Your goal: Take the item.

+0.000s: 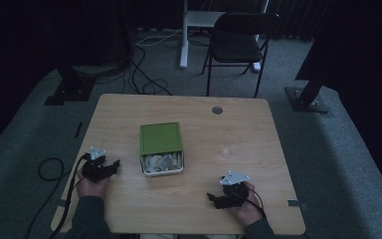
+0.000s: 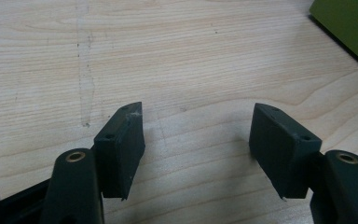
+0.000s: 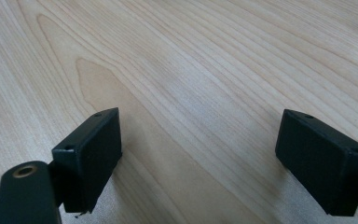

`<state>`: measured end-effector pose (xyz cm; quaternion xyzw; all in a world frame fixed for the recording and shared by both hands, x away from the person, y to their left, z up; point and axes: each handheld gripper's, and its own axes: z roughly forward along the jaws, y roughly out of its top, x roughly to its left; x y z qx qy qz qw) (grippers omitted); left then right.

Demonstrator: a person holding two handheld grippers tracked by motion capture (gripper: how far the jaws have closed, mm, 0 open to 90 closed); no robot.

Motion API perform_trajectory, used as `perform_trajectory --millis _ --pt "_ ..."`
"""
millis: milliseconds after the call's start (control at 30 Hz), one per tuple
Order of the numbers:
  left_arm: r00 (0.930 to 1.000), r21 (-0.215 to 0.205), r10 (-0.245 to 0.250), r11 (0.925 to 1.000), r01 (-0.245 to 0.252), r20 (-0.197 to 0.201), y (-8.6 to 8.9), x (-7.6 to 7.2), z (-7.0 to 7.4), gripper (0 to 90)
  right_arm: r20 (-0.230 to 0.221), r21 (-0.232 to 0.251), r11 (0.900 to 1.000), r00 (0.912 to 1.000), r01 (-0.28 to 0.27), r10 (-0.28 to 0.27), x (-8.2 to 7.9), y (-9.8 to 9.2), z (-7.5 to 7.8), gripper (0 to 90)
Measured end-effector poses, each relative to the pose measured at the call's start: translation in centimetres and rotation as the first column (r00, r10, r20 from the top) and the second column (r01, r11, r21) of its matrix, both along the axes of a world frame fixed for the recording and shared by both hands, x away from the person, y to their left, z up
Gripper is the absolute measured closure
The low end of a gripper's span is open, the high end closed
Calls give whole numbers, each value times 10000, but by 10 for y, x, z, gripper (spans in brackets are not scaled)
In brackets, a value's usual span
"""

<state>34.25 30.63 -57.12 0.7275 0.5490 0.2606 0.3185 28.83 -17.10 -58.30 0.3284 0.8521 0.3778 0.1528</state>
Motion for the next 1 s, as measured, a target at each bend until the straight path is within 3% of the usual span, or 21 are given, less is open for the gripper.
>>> perform_trajectory --millis 200,667,1000 --pt "9998 -260 -125 9996 121 -156 -2 -3 2 405 -3 3 10000 10000 2 -2 0 0 0 139" --pt "9975 -659 -687 9954 697 179 -10 -16 17 430 -1 5 10000 10000 7 -7 0 0 0 140" --pt "9934 -387 -1148 9927 1146 -15 -21 -23 20 465 0 5 10000 10000 7 -7 0 0 0 140"
